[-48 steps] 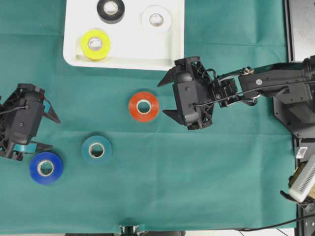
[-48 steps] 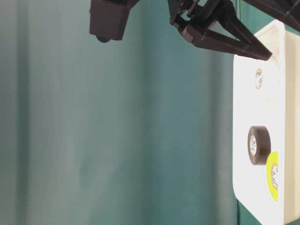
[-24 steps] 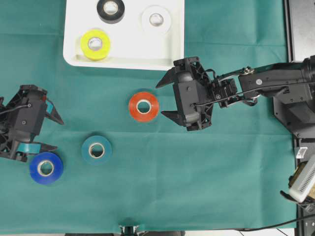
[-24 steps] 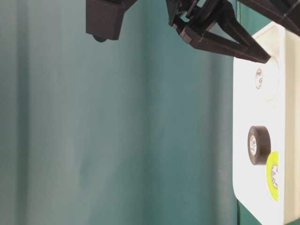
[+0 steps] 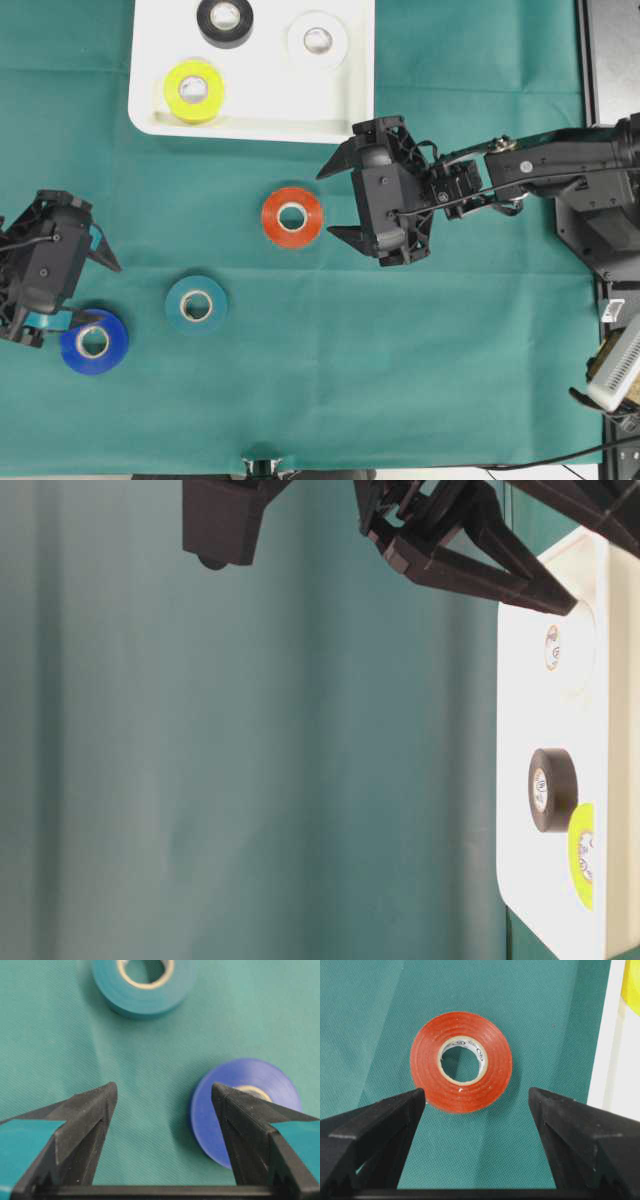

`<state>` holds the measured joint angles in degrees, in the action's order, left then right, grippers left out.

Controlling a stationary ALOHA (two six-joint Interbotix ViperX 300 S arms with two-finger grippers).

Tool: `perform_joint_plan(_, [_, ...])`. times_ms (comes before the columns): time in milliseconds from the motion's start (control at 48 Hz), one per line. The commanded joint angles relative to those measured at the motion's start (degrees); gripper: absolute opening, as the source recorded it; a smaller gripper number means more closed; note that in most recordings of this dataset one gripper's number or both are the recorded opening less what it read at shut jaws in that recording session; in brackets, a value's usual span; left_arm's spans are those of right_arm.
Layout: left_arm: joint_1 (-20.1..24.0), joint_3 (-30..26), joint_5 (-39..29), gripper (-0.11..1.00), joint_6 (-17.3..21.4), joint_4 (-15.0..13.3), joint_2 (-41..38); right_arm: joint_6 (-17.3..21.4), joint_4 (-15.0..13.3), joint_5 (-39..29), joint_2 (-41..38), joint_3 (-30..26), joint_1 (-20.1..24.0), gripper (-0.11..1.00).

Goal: Put the tape alternately from left to right into the white case.
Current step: 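Lower the left gripper onto the blue tape roll and grasp it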

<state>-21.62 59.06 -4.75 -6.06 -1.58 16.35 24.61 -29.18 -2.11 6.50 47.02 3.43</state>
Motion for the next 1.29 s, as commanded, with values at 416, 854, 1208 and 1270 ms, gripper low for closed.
perform_joint_plan(416, [-4.9,-2.9,0.4,0.79,-2.3,-0.1,-7.5,0.1,0.1,0.4,1.2,-0.9,0.1,0.82])
perform_joint_plan(854, [-5.1,-4.0,0.5,0.77,-2.3,-0.1,-12.6,0.1,0.1,0.4,1.2,-0.7,0.3,0.82])
perform_joint_plan(1208, [-5.1,-4.7,0.5,0.26,-4.7,-0.1,-12.0,0.1,0.1,0.4,1.2,-0.5,0.3,0.82])
perform_joint_plan(1270, [-5.3,-4.7,0.4,0.26,-5.1,-0.1,-12.0,0.1,0.1,0.4,1.2,-0.5,0.3,0.82])
